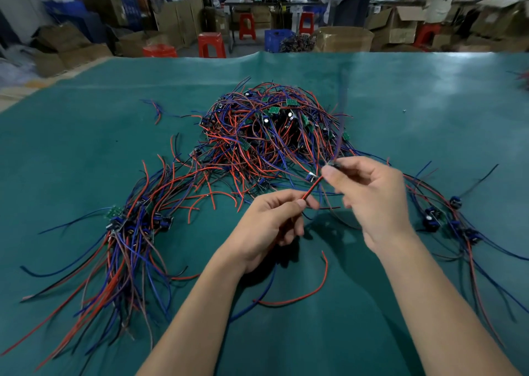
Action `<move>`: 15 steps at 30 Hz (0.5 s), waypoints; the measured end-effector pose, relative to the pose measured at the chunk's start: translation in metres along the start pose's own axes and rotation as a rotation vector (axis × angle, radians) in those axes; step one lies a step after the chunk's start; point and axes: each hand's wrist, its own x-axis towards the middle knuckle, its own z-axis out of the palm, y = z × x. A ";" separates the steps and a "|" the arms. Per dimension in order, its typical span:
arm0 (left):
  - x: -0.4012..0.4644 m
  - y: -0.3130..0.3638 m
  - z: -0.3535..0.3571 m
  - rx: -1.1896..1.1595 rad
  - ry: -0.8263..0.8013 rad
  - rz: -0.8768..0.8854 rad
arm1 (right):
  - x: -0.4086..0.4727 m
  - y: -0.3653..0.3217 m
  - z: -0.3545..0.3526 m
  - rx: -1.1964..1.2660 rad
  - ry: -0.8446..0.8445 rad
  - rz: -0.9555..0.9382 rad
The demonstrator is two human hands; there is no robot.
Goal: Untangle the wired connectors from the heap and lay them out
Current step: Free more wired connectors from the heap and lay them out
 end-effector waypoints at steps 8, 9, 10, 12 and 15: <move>-0.002 -0.001 0.001 0.050 -0.064 -0.031 | 0.012 -0.008 -0.023 0.140 0.358 0.051; -0.001 -0.001 0.002 0.051 -0.052 -0.035 | 0.014 -0.010 -0.028 0.177 0.403 0.061; -0.001 -0.001 0.002 0.046 -0.029 -0.038 | 0.016 -0.013 -0.033 0.225 0.450 0.070; 0.000 -0.001 0.002 0.020 0.016 -0.036 | 0.017 -0.018 -0.045 0.328 0.513 0.087; 0.001 -0.001 0.002 -0.014 0.028 -0.031 | 0.015 -0.029 -0.050 0.429 0.454 0.132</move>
